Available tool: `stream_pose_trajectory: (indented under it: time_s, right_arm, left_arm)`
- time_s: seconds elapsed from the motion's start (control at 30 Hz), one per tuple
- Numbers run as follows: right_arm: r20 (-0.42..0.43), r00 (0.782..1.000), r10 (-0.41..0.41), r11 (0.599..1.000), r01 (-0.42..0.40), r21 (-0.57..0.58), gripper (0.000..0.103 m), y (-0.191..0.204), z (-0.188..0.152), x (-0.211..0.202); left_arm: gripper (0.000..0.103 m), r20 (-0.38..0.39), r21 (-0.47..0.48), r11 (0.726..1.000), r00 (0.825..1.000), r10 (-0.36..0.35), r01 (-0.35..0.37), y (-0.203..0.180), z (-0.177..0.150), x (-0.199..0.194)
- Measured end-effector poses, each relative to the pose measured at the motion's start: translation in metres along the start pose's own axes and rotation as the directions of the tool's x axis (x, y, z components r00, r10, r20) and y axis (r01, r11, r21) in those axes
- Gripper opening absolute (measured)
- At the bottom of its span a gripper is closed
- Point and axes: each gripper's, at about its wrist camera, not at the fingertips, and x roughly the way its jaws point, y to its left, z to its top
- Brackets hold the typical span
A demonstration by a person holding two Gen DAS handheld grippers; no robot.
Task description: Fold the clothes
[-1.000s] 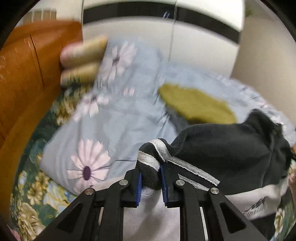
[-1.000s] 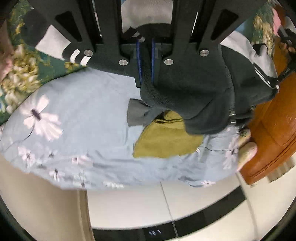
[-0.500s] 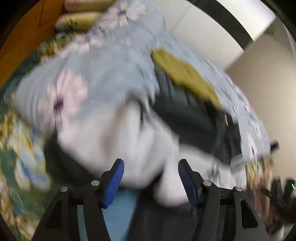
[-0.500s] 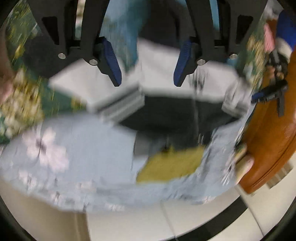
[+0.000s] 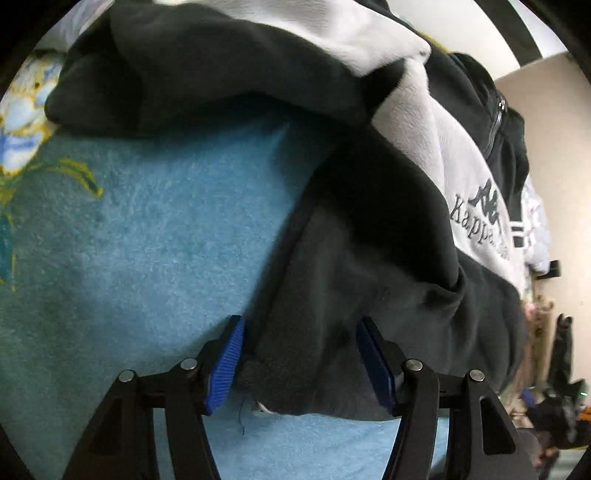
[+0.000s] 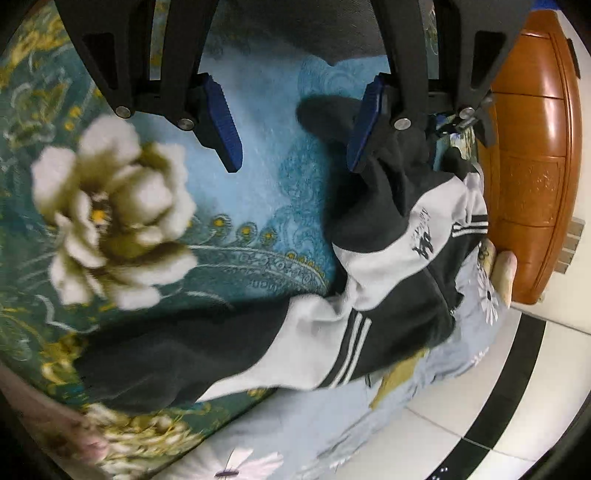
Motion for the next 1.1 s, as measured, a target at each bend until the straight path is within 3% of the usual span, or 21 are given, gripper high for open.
stream_pose_trajectory:
  time_s: [0.07,0.1,0.2,0.33,0.43,0.47,0.57,0.67,0.83,0.97,1.0,1.07,1.1]
  right_arm:
    - [0.043,0.999,0.007,1.0,-0.007,-0.003,0.06,0.004,-0.001,-0.019]
    - [0.067,0.998,0.019,1.0,-0.018,-0.006,0.06,0.008,-0.001,-0.028]
    - [0.12,0.991,0.053,0.999,-0.052,-0.017,0.06,0.023,-0.001,-0.052]
    - [0.088,0.989,0.118,0.993,-0.119,0.009,0.064,0.051,0.005,-0.053]
    - [-0.005,0.986,0.17,0.985,-0.169,0.045,0.067,0.066,-0.001,-0.013]
    - [-0.045,0.985,0.166,0.986,-0.164,0.04,0.067,0.069,-0.005,0.005]
    - [-0.127,0.991,0.052,0.998,-0.046,0.047,0.067,0.064,-0.021,0.054]
    - [-0.141,0.99,0.021,0.995,-0.008,0.095,0.067,0.048,-0.032,0.081]
    - [-0.12,0.992,0.029,0.994,-0.016,0.108,0.067,0.043,-0.024,0.101]
    - [-0.125,0.99,0.066,0.989,-0.048,0.139,0.067,0.043,-0.017,0.118]
    - [-0.128,0.989,0.07,0.988,-0.051,0.145,0.066,0.043,-0.016,0.121]
    - [-0.143,0.987,0.074,0.988,-0.053,0.145,0.053,0.047,-0.014,0.127]
    - [-0.15,0.986,0.072,0.989,-0.05,0.142,0.043,0.05,-0.014,0.13]
  left_arm:
    - [0.045,0.007,0.019,0.999,0.999,0.042,-0.042,-0.008,-0.001,0.0]
    - [0.025,0.014,0.036,0.997,0.998,0.067,-0.067,-0.012,-0.002,-0.001]
    - [0.017,0.042,0.02,0.999,0.998,0.045,-0.046,-0.017,-0.008,-0.009]
    - [0.016,0.068,-0.04,0.998,0.997,-0.035,0.037,-0.017,-0.02,-0.023]
    - [0.016,0.068,-0.038,0.997,0.995,-0.069,0.072,-0.016,-0.028,-0.028]
    - [0.016,0.067,-0.023,0.998,0.996,-0.064,0.065,-0.017,-0.03,-0.027]
    - [0.018,0.054,-0.008,0.998,0.997,-0.056,0.057,-0.016,-0.03,-0.022]
    - [0.018,0.048,-0.037,0.996,0.996,-0.08,0.082,-0.011,-0.026,-0.016]
    - [0.043,0.003,-0.062,0.997,0.999,-0.054,0.054,-0.013,-0.016,0.002]
    - [0.047,-0.007,-0.065,0.996,0.999,-0.053,0.052,-0.019,-0.014,0.012]
    - [0.046,-0.003,-0.06,0.997,0.999,-0.05,0.049,-0.021,-0.014,0.013]
    - [0.045,-0.001,-0.047,0.998,0.999,-0.037,0.037,-0.026,-0.015,0.015]
    - [0.033,-0.002,-0.043,0.999,0.999,-0.032,0.031,-0.028,-0.014,0.016]
